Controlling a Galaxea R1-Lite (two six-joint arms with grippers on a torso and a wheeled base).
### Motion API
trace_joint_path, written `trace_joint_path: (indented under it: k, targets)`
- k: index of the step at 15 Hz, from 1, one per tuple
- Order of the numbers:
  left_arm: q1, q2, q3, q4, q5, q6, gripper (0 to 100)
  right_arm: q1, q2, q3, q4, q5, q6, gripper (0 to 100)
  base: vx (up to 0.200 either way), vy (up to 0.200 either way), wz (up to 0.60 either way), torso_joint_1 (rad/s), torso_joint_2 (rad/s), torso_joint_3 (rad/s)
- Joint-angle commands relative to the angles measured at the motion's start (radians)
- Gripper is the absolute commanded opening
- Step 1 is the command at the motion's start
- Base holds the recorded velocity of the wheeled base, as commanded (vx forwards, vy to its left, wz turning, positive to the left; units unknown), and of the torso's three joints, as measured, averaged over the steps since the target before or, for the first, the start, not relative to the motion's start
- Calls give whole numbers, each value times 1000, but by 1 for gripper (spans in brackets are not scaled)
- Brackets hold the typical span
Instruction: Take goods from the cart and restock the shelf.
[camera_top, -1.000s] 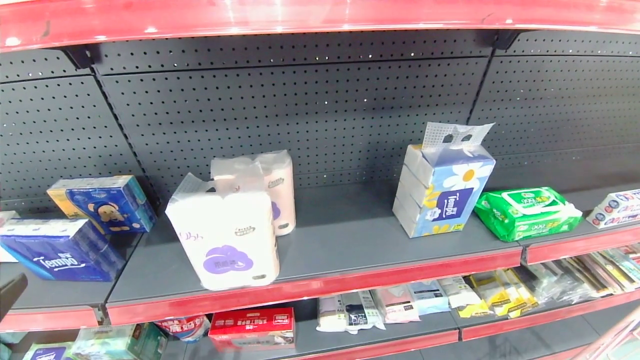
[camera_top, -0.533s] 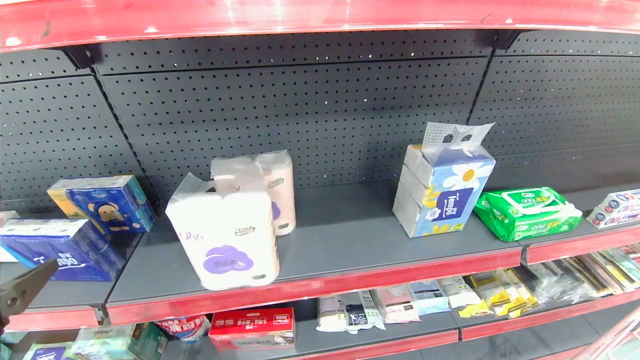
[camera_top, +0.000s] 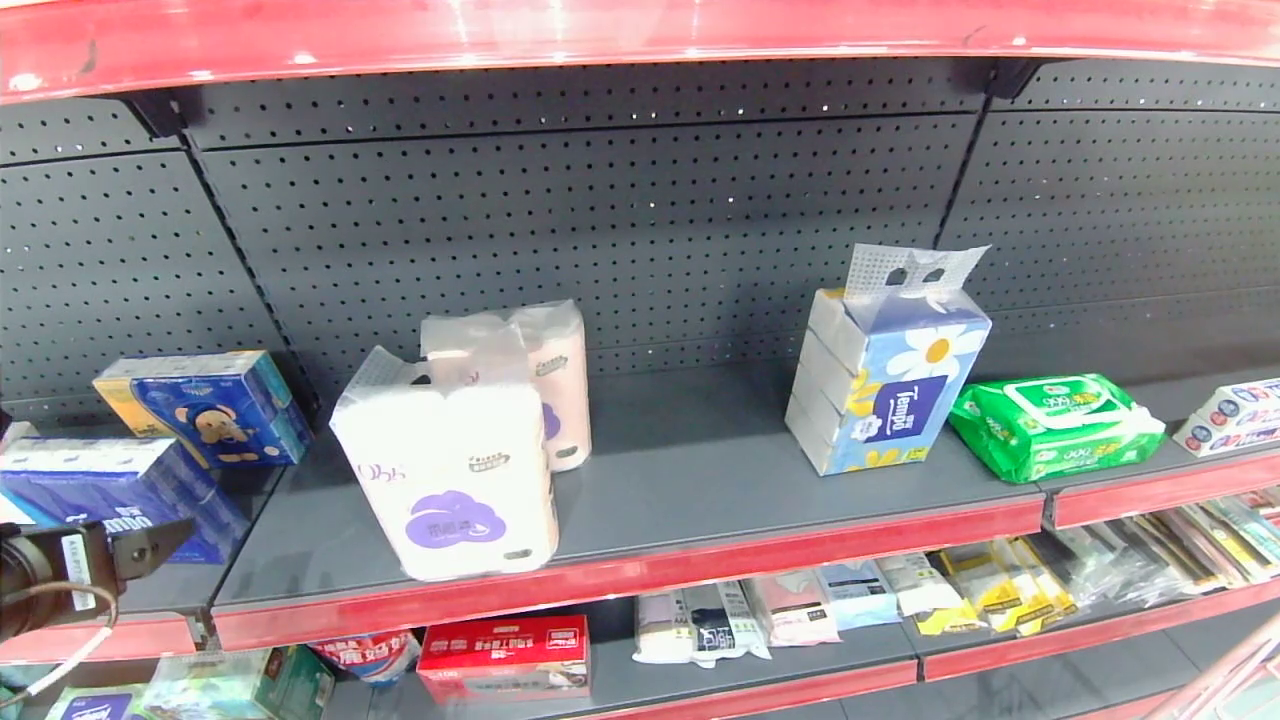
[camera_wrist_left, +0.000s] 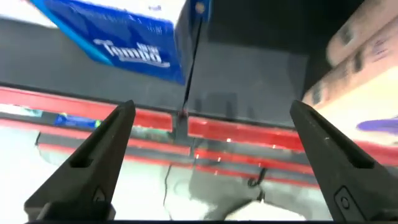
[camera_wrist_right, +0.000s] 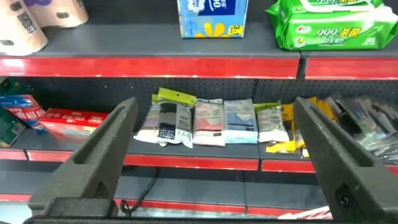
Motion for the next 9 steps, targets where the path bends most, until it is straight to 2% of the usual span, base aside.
trace_joint_path:
  k: [1,3,4,6,9]
  targets:
    - [0,60,10,1,-10,13,100,0,3,0,0,1,-1,100,0,0,0,0,0,0]
    - [0,91,75,0,-13,86,100,0,3,0,0,1,1,100,0,0,0,0,0,0]
    - [0,100,78,0,-16,97,100,0,3,0,0,1,-1,100,0,0,0,0,0,0]
    - [-20,157,79,0,-57,100,100,0,3,0,0,1,-1,100,0,0,0,0,0,0]
    - [-29,231,69,-48,-62,94,100,0,3,0,0,1,1,100,0,0,0,0,0,0]
